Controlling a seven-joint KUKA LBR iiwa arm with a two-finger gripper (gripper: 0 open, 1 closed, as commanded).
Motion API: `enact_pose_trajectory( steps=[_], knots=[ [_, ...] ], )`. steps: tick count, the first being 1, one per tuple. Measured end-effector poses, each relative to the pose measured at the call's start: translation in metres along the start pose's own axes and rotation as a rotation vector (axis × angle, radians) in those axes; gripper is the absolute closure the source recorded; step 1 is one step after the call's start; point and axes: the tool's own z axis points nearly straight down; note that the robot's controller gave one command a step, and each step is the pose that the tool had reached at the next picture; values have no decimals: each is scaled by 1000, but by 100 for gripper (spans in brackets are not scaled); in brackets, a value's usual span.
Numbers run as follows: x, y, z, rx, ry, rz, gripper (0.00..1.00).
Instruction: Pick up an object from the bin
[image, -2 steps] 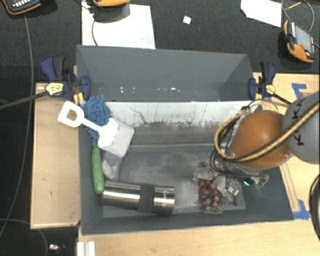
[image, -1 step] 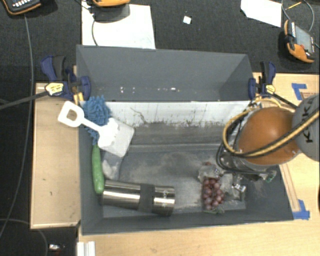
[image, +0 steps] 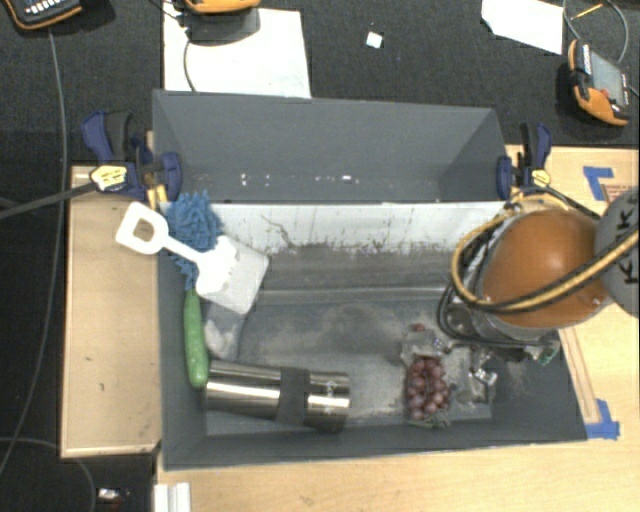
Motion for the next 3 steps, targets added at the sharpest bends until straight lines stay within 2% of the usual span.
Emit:
enact_pose_trajectory(
  steps=[1, 2, 3],
  knots=[
    [10, 10, 21, 11, -11, 145, 100],
    [11, 11, 24, 5, -5, 144, 0],
    [12, 11, 24, 5, -5, 145, 0]
  ],
)
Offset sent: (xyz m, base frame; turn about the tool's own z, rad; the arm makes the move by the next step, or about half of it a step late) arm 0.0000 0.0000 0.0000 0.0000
